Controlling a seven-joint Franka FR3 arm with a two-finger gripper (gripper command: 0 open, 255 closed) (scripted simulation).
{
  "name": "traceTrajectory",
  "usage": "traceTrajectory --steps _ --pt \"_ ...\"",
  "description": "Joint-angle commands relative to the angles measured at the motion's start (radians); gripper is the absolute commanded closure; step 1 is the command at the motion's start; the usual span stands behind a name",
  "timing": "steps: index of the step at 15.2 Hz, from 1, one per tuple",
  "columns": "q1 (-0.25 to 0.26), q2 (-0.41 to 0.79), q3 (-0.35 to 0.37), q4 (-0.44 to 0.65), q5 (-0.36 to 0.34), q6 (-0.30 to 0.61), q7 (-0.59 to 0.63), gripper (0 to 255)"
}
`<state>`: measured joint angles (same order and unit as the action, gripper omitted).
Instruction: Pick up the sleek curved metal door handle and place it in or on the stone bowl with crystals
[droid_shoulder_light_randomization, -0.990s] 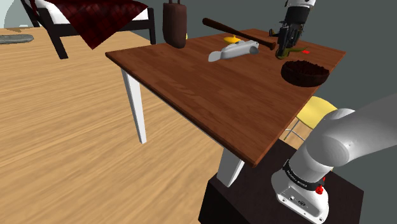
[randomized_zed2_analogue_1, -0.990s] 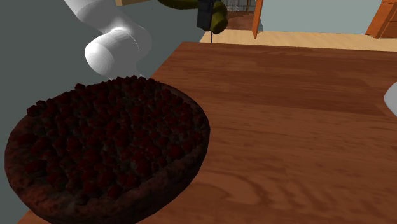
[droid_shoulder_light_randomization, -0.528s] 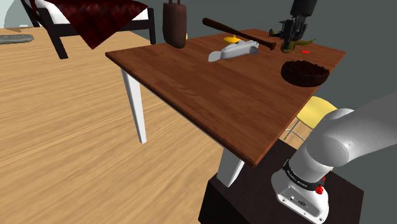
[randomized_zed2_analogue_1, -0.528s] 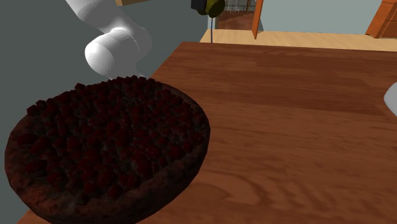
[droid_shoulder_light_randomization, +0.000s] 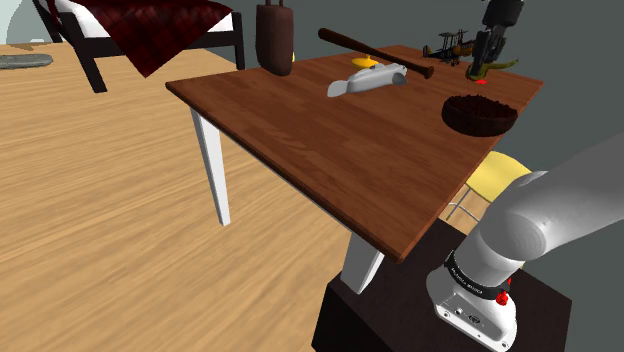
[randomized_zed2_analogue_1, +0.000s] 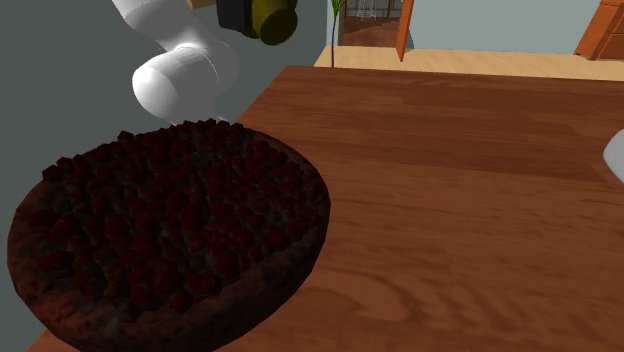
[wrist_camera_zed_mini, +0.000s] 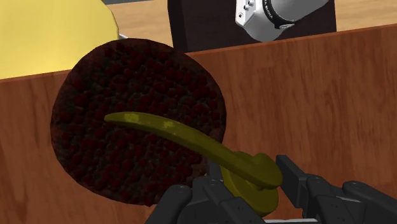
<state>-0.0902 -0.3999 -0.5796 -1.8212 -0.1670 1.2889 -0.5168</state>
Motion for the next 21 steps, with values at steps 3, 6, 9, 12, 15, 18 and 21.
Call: traceTrajectory --steps 3,6,9,12,15,18,21 --pt "-0.013 0.071 -0.099 0.055 -0.013 0.02 -0.123 255" --pt "-0.017 0.056 -0.098 0.002 -0.02 0.06 -0.116 255" --pt "-0.021 0.044 -0.099 -0.048 -0.027 0.1 -0.111 255" --pt "-0.024 0.035 -0.101 -0.095 -0.033 0.139 -0.106 255" --pt "-0.027 0.028 -0.104 -0.139 -0.038 0.177 -0.103 255" --pt "-0.027 0.028 -0.104 -0.139 -0.038 0.177 -0.103 255" --pt "-0.027 0.028 -0.104 -0.139 -0.038 0.177 -0.103 255"
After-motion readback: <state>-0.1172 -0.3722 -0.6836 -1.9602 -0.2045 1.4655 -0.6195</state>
